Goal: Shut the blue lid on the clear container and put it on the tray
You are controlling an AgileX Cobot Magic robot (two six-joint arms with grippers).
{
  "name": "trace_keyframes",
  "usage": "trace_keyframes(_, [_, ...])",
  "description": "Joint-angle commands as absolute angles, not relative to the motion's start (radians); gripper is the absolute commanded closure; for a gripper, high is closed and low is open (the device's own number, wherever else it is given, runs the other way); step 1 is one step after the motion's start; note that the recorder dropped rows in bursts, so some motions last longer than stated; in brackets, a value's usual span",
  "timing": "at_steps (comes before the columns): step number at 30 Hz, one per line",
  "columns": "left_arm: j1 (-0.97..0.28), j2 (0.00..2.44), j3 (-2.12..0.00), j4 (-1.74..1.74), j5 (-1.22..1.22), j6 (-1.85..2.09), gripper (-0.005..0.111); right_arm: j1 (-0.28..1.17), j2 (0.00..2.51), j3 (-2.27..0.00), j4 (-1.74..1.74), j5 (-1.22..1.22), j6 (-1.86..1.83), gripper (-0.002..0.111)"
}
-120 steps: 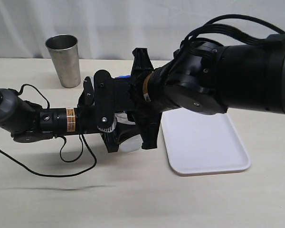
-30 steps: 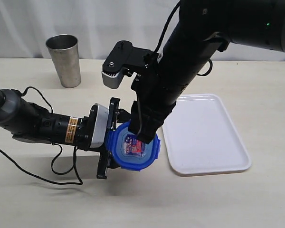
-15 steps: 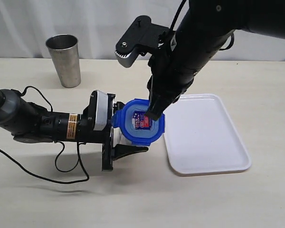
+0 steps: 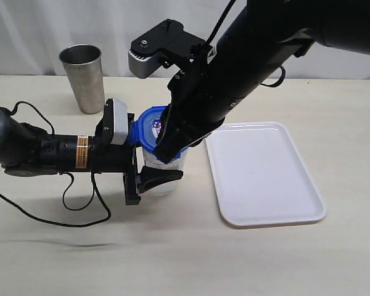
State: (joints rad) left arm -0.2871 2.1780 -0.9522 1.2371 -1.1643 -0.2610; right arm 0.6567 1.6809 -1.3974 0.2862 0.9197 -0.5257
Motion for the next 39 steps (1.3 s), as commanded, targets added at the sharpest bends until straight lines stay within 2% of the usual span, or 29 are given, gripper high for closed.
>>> trace_keyframes(1, [-0.280, 2.141, -0.951, 1.276, -1.199, -0.303, 0.107, 0.654, 1.701, -1.373, 0.271, 0.885, -0.536, 0.098])
trace_keyframes(3, [-0.280, 2.141, -0.951, 1.284, -1.199, -0.321, 0.107, 0.654, 1.710, -1.370, 0.250, 0.883, -0.535, 0.104])
trace_keyframes(14, [-0.280, 2.113, -0.951, 1.346, -1.210, -0.343, 0.107, 0.654, 1.719, -1.370, -0.019, 0.865, -0.316, 0.104])
trace_keyframes(22, [-0.280, 2.063, -0.951, 1.359, -1.182, -0.475, 0.107, 0.653, 1.746, -1.370, -0.023, 0.880, -0.308, 0.104])
trace_keyframes(32, [-0.280, 2.063, -0.951, 1.359, -1.031, -0.500, 0.107, 0.653, 1.815, -1.370, -0.023, 0.887, -0.297, 0.104])
trace_keyframes(39, [-0.280, 2.065, -0.951, 1.350, -1.020, -0.498, 0.107, 0.653, 1.797, -1.372, -0.023, 0.883, -0.286, 0.102])
